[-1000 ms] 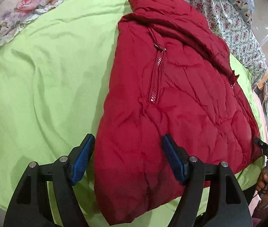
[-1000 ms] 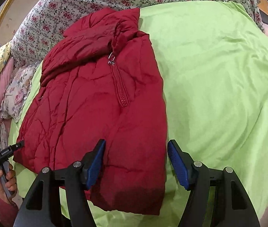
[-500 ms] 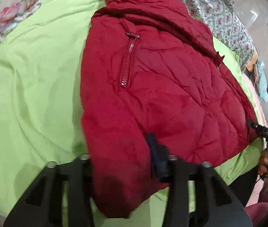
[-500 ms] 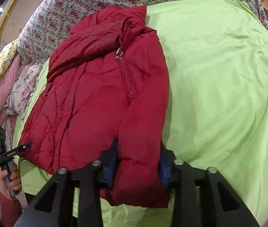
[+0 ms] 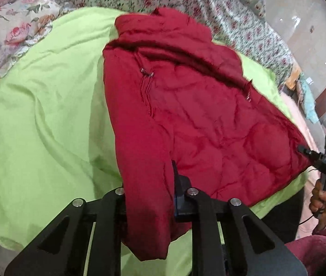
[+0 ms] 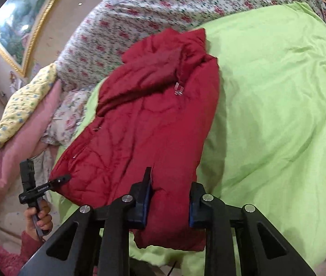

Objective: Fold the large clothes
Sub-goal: 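Lift the hem with both tools and fold it toward the collar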

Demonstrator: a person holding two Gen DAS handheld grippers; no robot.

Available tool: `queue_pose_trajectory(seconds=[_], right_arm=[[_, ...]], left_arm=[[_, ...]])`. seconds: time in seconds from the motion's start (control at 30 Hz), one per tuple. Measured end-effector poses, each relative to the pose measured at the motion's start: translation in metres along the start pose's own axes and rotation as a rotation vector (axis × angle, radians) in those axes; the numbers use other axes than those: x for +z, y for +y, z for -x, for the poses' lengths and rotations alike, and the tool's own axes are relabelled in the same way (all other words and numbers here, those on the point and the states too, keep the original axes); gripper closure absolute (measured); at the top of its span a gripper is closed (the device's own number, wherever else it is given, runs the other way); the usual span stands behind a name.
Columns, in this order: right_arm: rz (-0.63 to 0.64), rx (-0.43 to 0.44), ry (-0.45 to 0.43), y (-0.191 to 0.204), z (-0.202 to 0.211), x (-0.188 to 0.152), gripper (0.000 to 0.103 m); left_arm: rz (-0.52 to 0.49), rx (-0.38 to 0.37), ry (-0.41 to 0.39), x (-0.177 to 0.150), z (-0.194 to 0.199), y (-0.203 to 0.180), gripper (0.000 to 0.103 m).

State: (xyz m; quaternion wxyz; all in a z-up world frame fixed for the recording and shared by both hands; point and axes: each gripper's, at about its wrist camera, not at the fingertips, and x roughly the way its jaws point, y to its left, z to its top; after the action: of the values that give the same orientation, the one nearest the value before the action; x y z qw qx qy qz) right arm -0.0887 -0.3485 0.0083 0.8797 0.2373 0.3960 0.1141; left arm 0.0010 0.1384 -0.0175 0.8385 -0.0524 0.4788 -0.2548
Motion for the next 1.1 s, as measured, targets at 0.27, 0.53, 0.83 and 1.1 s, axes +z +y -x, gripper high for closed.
queue_pose_trajectory(seconds=[0.27, 0.53, 0.83, 1.1], right_arm=[[0.046, 0.065, -0.063, 0.024, 0.021, 0.005, 0.08], [0.056, 0.079, -0.098, 0.026, 0.025, 0.01, 0.081], [0.046, 0.102, -0.137, 0.019, 0.031, 0.022, 0.081], [0.053, 0.102, -0.207, 0.02, 0.033, 0.055, 0.081]], left_arm=[[-0.025, -0.034, -0.098, 0.019, 0.037, -0.011, 0.088], [-0.016, -0.023, -0.115, 0.028, 0.037, -0.007, 0.088], [0.024, -0.023, -0.154, 0.044, 0.04, -0.005, 0.088], [0.044, -0.015, -0.203, 0.071, 0.041, -0.004, 0.088]])
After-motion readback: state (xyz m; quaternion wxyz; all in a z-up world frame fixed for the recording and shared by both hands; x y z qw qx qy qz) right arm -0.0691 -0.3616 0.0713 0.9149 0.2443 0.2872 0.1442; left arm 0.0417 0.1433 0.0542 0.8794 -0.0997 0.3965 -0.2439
